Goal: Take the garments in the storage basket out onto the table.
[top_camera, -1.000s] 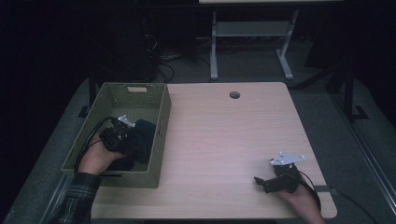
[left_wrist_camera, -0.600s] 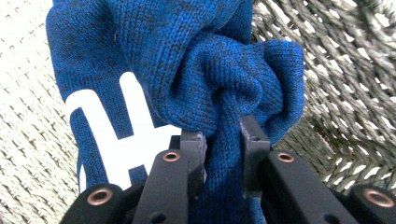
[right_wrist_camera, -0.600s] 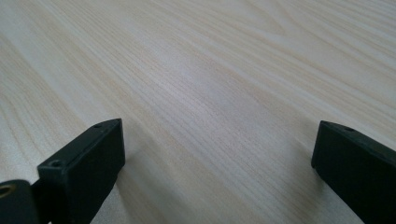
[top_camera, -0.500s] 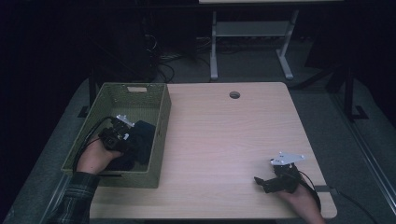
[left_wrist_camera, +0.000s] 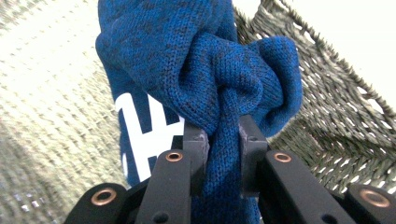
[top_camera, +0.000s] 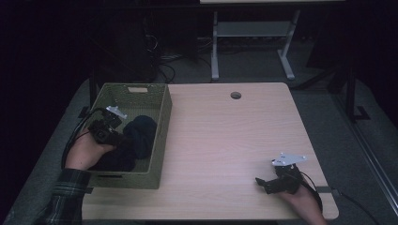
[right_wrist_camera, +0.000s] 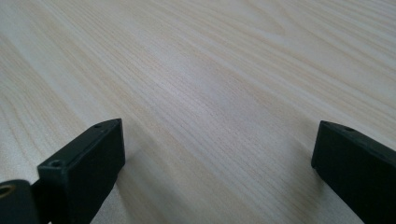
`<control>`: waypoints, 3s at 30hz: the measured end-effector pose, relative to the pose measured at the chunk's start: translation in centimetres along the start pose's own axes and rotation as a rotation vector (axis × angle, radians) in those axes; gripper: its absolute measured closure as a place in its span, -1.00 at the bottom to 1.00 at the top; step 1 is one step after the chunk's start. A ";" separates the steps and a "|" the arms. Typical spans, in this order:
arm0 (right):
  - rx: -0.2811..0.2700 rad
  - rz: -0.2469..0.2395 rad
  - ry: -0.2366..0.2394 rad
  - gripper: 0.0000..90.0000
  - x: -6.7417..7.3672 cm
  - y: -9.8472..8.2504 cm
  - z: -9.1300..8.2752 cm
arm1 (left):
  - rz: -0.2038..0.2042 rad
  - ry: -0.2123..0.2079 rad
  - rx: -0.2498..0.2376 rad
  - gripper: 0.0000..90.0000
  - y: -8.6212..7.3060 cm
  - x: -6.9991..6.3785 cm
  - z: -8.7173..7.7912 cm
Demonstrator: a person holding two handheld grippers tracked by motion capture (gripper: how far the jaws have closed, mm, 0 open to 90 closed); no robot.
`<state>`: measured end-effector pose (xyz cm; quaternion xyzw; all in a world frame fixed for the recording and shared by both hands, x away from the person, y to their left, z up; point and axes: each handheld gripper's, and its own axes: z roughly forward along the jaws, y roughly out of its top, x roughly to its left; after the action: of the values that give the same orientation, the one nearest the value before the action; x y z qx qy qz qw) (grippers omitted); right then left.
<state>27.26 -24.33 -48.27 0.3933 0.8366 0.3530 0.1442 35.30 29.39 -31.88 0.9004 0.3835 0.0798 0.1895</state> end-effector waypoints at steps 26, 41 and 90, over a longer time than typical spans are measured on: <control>0.000 0.000 0.000 -0.95 0.0 0.0 0.0 | 0.020 0.081 -0.100 0.74 2.9 0.2 -6.5; 0.000 0.001 0.000 -0.95 0.0 0.0 0.0 | 0.028 0.087 -0.160 0.75 4.4 0.2 -9.6; -0.001 0.003 0.001 -0.95 0.0 0.0 0.0 | 0.230 -0.056 -0.258 0.75 14.0 -8.4 -12.2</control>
<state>27.25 -24.31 -48.27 0.3944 0.8359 0.3536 0.1435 35.19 17.85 -15.04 0.9083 0.2590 0.1245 0.3039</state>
